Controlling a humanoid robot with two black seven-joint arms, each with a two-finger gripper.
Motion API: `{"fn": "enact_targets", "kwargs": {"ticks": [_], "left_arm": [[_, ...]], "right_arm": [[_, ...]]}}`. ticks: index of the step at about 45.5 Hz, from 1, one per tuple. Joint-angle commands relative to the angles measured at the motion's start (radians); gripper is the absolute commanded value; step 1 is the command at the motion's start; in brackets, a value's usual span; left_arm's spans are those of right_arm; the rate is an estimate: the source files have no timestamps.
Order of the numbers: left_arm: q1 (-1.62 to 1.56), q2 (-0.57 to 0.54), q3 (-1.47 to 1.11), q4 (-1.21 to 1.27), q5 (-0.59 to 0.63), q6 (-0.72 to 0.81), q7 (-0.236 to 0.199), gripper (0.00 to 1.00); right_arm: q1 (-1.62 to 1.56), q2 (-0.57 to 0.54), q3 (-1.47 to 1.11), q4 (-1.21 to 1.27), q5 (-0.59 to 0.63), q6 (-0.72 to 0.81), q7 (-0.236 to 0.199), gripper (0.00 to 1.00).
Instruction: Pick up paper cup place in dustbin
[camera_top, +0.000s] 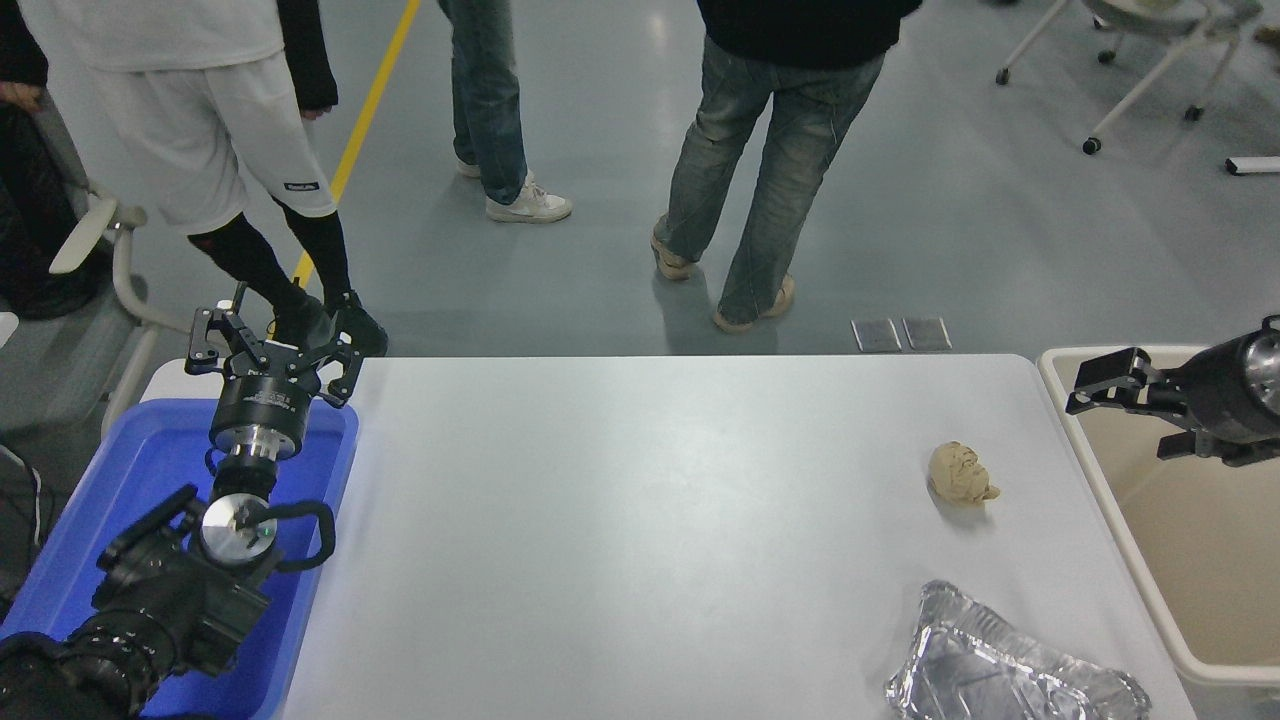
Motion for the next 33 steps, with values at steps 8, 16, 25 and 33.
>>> {"fn": "enact_targets", "kwargs": {"ticks": [8, 16, 25, 33], "left_arm": [[0.0, 0.0, 0.0, -0.001, 0.0, 0.0, -0.001, 0.99], [0.0, 0.0, 0.0, -0.001, 0.0, 0.0, 0.001, 0.99], [-0.002, 0.0, 0.0, -0.001, 0.0, 0.0, 0.001, 0.99], [0.0, 0.0, 0.0, -0.001, 0.002, 0.0, -0.001, 0.99]], "right_arm": [[0.172, 0.209, 0.036, 0.051, -0.087, 0.17, 0.0, 1.0], [0.215, 0.256, 0.086, 0.071, -0.149, 0.17, 0.002, 1.0], [0.238, 0.293, 0.105, 0.08, -0.161, 0.17, 0.002, 1.0], [0.244, 0.29, 0.117, 0.077, -0.156, 0.17, 0.0, 1.0]]}}
